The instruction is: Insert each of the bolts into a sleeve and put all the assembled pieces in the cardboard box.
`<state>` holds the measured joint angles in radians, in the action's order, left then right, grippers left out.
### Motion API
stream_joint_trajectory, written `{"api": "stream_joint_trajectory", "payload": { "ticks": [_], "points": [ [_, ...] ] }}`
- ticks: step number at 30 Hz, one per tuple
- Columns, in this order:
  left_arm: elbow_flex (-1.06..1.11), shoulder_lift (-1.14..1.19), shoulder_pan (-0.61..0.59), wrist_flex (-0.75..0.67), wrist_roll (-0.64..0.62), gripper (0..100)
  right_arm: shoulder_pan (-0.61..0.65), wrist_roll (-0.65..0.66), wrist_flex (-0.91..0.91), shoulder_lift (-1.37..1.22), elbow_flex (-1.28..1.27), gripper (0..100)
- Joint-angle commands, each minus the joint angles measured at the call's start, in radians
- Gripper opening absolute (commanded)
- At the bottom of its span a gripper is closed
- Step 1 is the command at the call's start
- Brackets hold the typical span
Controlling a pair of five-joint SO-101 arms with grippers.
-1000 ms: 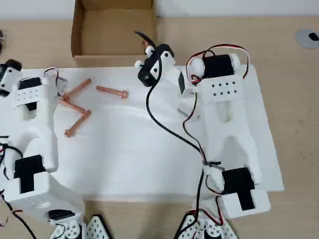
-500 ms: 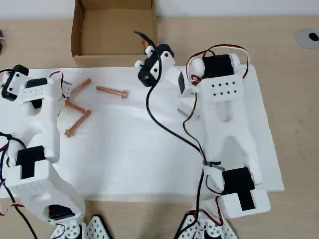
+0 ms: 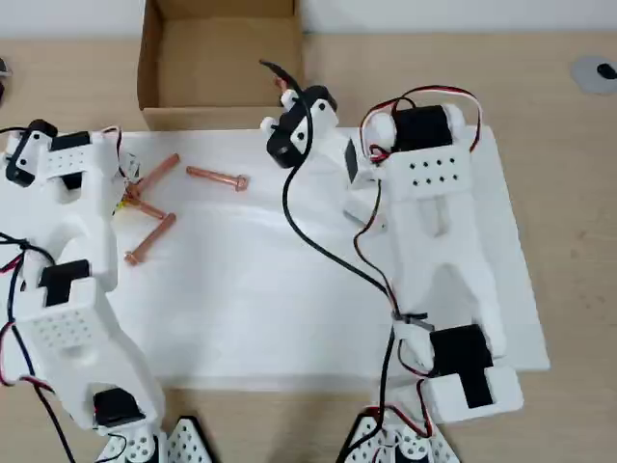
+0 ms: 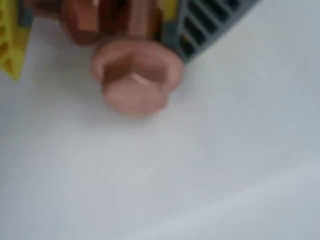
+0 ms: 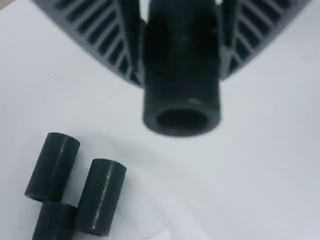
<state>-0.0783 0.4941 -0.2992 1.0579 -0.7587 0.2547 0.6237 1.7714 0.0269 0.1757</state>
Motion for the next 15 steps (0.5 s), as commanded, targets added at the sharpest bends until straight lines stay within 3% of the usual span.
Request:
{"api": "stream_joint_trajectory", "payload": {
  "ticks": [1, 8, 15],
  "points": [
    [-0.072, 0.050, -0.008, 0.058, -0.008, 19, -0.010, -0.011, 0.011, 0.047, -0.001, 1.1],
    [-0.141, 0.084, -0.011, 0.141, -0.008, 1, -0.010, -0.011, 0.012, 0.047, -0.001, 1.1],
    [-0.141, 0.042, -0.014, 0.153, -0.006, 1, -0.012, -0.011, 0.015, 0.048, -0.001, 1.1]
  ]
}}
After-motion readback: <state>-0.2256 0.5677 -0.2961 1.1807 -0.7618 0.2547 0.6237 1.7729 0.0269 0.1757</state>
